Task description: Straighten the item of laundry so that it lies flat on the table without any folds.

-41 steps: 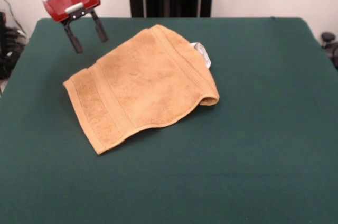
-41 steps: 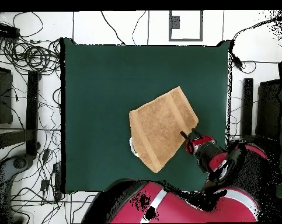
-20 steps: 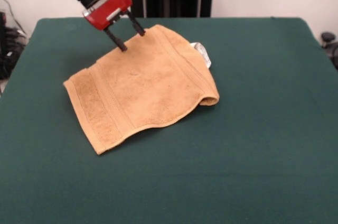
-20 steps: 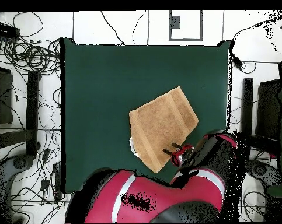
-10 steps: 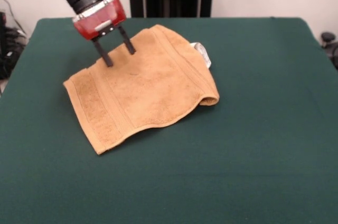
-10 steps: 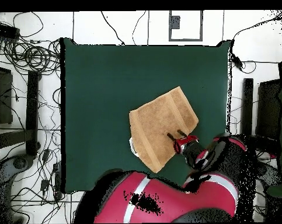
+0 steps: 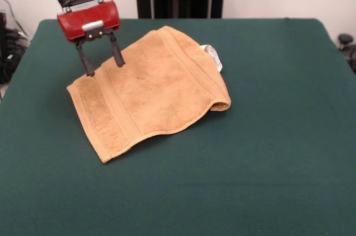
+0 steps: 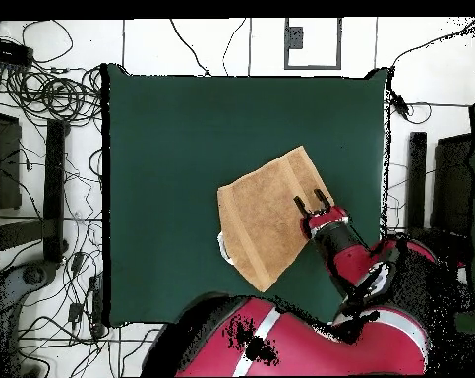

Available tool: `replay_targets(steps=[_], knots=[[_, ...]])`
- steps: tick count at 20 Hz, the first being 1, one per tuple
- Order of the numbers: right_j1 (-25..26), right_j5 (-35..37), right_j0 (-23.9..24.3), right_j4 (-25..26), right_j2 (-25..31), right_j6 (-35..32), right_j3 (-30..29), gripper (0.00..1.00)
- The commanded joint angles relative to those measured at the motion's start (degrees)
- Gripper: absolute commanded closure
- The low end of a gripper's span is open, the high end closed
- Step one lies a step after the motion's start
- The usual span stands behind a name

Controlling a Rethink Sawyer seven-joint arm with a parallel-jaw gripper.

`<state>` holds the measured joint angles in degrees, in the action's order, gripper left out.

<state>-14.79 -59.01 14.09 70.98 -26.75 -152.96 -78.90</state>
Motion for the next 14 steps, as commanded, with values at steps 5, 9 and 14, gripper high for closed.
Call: replay_targets(steps=[5, 9, 14], knots=[[13.27, -3.08, -8.92, 27.06, 4.38, -39.57, 10.26, 0.00], [13.74, -12.10, -8.64, 33.50, 5.23, -49.36, 10.16, 0.00], [11.97, -16.57, -8.42, 35.10, 5.07, -52.08, 8.08, 0.00]])
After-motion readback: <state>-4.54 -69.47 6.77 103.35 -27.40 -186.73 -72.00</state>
